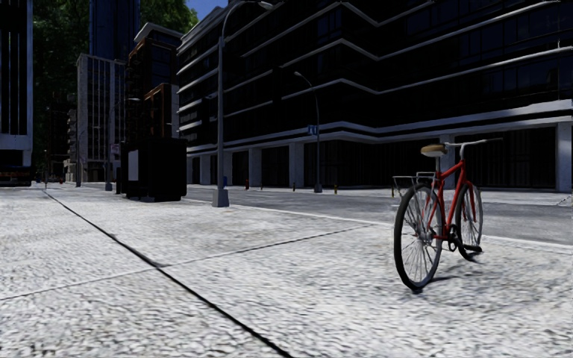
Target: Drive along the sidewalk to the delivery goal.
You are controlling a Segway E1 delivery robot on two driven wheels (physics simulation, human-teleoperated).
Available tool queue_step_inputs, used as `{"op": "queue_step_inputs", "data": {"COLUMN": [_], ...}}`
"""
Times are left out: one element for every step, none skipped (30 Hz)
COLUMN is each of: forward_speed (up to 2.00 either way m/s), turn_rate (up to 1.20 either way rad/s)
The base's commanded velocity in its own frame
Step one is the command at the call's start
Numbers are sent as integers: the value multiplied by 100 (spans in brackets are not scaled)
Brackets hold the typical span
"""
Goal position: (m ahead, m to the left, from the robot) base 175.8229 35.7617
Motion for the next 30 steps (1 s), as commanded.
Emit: {"op": "queue_step_inputs", "data": {"forward_speed": [200,200,200,200,200,200,200,200,200,200,200,200,200,200,200,200,200,200,200,200,200,200,200,200,200,200,200,200,200,200], "turn_rate": [92,92,92,92,92,92,92,92,92,92,91,91,91,90,90,86,83,78,74,74,72,0,0,0,0,0,0,0,0,0]}}
